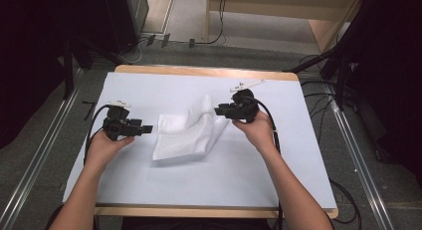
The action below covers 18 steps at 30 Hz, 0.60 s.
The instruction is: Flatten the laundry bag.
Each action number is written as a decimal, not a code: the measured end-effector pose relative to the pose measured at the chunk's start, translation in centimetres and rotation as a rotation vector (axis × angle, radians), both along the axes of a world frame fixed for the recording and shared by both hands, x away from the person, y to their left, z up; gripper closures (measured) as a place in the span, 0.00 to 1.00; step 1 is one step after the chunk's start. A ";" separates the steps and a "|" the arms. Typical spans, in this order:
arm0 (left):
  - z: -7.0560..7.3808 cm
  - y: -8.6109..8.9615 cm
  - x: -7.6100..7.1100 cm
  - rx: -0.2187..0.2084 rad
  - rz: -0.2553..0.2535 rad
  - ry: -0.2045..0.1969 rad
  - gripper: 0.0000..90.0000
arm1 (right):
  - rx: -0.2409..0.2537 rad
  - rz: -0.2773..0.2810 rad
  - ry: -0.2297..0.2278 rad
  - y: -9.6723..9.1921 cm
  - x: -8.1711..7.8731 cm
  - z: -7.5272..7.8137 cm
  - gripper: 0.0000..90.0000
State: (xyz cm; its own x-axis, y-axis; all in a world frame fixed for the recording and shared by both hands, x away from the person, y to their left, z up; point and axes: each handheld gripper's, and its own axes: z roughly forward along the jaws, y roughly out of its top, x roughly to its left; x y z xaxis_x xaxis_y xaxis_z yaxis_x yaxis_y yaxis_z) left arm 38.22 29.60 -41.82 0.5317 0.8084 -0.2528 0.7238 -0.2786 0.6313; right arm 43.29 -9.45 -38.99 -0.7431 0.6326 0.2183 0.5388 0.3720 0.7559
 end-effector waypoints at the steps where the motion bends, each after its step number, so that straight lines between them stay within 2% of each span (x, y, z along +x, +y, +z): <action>1: 0.0 0.0 0.0 0.000 0.000 0.000 0.43 | 0.002 -0.011 -0.001 -0.3 0.2 -0.3 0.82; 2: -0.1 -0.6 0.5 0.007 -0.016 0.000 0.43 | 0.005 -0.024 0.009 -0.8 0.4 -0.6 0.82; 7: -0.6 -1.7 1.7 0.008 -0.029 0.006 0.45 | -0.008 -0.065 0.036 -2.0 1.3 -2.1 0.82; 10: -1.0 -2.5 2.5 0.028 -0.037 0.009 0.46 | -0.013 -0.080 0.051 -2.5 1.8 -3.0 0.82; 13: -1.8 -3.0 3.3 0.016 -0.034 0.022 0.48 | -0.033 -0.085 0.055 -2.4 2.2 -3.9 0.79; 18: -2.2 -3.0 3.7 0.014 -0.027 0.041 0.48 | -0.071 -0.087 0.068 -1.9 2.7 -5.3 0.69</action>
State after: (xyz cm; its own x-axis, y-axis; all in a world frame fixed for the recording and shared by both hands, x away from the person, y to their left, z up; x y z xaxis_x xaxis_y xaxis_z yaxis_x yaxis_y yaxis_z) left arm 41.93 26.61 -44.05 0.5426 0.7977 -0.2631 0.7409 -0.3069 0.5974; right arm 46.00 -11.32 -44.30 -0.6694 0.7099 0.2190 0.6207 0.3725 0.6899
